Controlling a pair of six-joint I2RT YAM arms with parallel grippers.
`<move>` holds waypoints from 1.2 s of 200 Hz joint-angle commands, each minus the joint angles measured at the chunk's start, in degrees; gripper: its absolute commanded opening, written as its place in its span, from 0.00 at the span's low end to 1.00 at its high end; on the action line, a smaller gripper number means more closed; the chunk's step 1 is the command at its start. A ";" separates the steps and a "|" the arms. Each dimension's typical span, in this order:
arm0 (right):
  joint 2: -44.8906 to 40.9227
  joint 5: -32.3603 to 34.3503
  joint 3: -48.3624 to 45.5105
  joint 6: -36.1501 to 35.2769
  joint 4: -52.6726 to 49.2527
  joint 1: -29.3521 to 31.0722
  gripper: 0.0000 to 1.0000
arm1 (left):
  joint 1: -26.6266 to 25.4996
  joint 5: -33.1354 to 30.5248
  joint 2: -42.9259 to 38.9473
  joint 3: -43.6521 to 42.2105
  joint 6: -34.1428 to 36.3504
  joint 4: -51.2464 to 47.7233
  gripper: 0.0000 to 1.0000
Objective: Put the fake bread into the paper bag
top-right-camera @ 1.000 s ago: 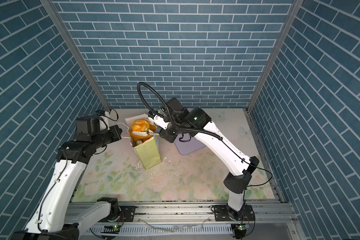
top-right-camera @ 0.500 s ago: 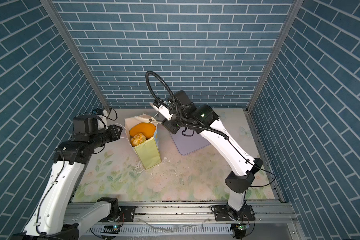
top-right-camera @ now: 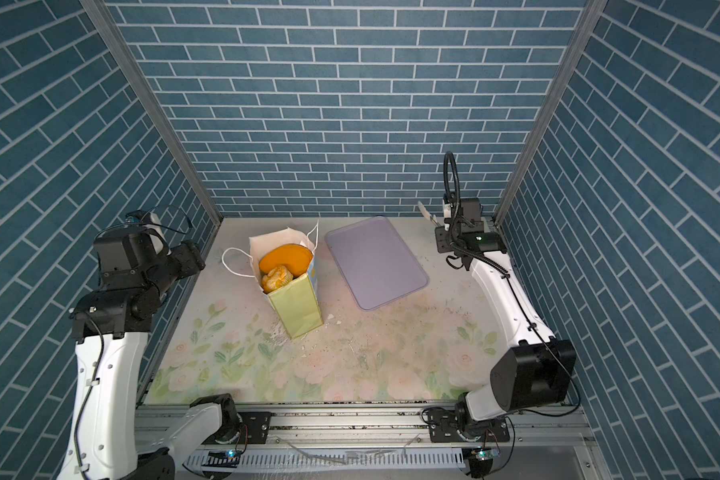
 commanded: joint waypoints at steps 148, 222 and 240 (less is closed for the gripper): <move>1.15 7.45 -20.39 7.06 16.25 -5.63 0.99 | 6.15 2.34 -1.67 -36.46 2.85 32.81 0.75; -4.63 -2.37 -42.03 2.35 57.83 -6.27 0.99 | -2.20 -1.81 0.65 -63.23 9.57 75.50 0.76; -4.84 -5.74 -39.68 2.26 49.96 -6.27 0.99 | -3.99 -1.71 4.87 -63.56 9.32 79.31 0.75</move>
